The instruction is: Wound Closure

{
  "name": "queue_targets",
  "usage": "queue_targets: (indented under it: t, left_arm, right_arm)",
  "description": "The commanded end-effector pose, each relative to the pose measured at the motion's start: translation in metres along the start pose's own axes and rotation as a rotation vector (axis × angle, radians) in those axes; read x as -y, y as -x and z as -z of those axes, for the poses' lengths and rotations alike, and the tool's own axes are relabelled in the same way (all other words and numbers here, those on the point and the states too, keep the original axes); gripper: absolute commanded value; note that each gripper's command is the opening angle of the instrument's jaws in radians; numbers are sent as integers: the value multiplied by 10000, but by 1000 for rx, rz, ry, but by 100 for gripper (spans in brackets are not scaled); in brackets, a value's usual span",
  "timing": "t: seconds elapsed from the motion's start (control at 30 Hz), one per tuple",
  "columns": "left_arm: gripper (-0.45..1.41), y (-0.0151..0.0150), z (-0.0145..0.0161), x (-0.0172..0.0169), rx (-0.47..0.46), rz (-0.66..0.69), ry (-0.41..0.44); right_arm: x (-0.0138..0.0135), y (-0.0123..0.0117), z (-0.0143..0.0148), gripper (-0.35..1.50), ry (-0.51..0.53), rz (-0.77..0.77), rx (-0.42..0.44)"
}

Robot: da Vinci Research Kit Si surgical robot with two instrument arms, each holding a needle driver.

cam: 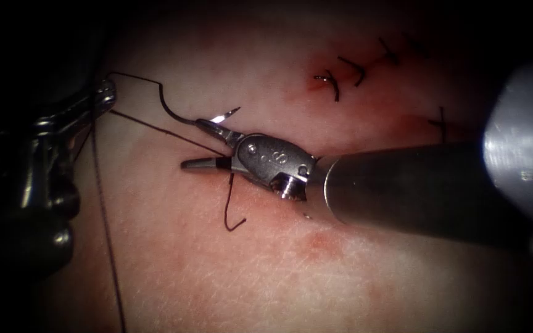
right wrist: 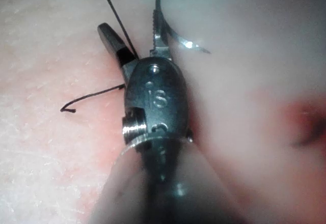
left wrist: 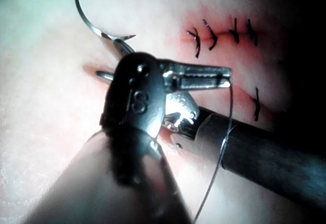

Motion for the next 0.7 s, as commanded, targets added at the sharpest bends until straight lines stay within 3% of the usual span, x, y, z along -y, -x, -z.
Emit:
queue_targets:
  t: [0.03,0.57,0.6,0.67,0.7]
  left_arm:
    - [-45,9,-2,-1,-2,2,-2]
    - [-45,6,-6,-7,5,4,40]
    - [-45,6,-7,-9,6,4,48]
    - [-45,5,-8,-10,8,5,57]
    - [-45,5,-8,-11,9,5,65]
  right_arm:
    - [5,4,-10,90,-2,-2,-2]
    - [8,9,-18,69,-10,6,25]
    - [8,9,-18,48,-12,6,27]
    - [7,9,-17,-35,-32,7,33]
    - [7,9,-17,-35,-36,6,35]
